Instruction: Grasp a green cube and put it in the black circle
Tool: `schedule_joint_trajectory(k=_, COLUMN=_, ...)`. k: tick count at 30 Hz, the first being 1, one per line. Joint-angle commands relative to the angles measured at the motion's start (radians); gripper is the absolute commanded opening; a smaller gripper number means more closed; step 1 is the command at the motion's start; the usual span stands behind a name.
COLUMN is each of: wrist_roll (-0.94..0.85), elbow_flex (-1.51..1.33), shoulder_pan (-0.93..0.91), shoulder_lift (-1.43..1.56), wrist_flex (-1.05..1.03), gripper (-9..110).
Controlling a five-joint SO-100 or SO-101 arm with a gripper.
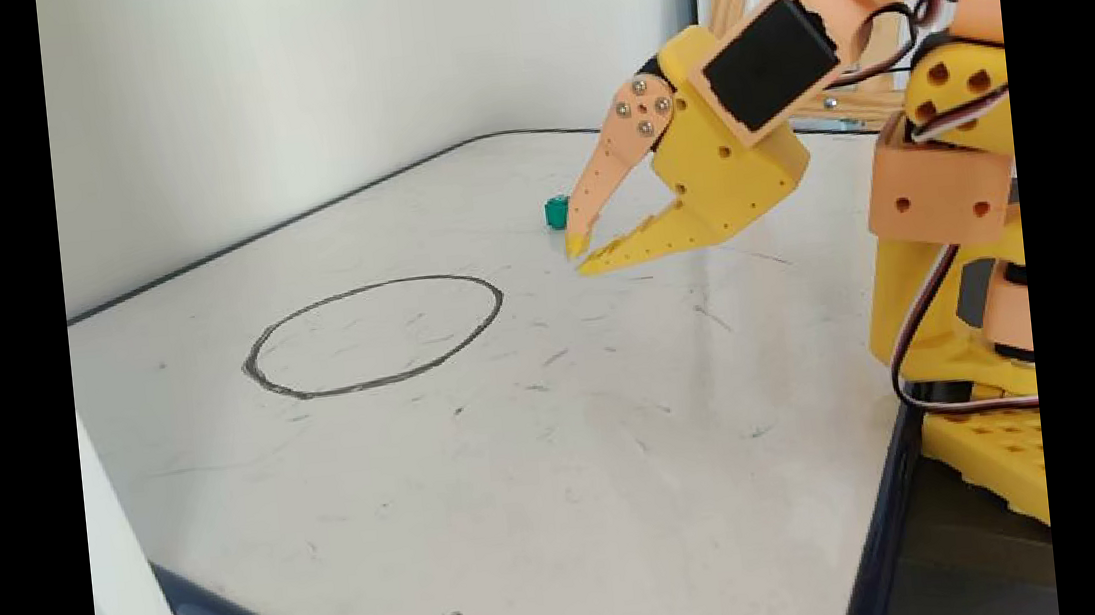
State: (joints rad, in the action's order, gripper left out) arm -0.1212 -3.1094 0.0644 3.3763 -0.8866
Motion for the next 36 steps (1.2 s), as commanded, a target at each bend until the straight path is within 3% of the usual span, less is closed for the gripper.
schedule_joint_trajectory(k=1, wrist_roll=-0.012, elbow_flex=-0.028, shoulder_pan=0.014, shoulder_lift=0.005, wrist_flex=0.009, gripper=0)
schedule_joint_trajectory(k=36, wrist_roll=-0.012, elbow_flex=-0.002, shoulder_pan=0.000, shoulder_lift=-0.005, wrist_flex=0.003, gripper=0)
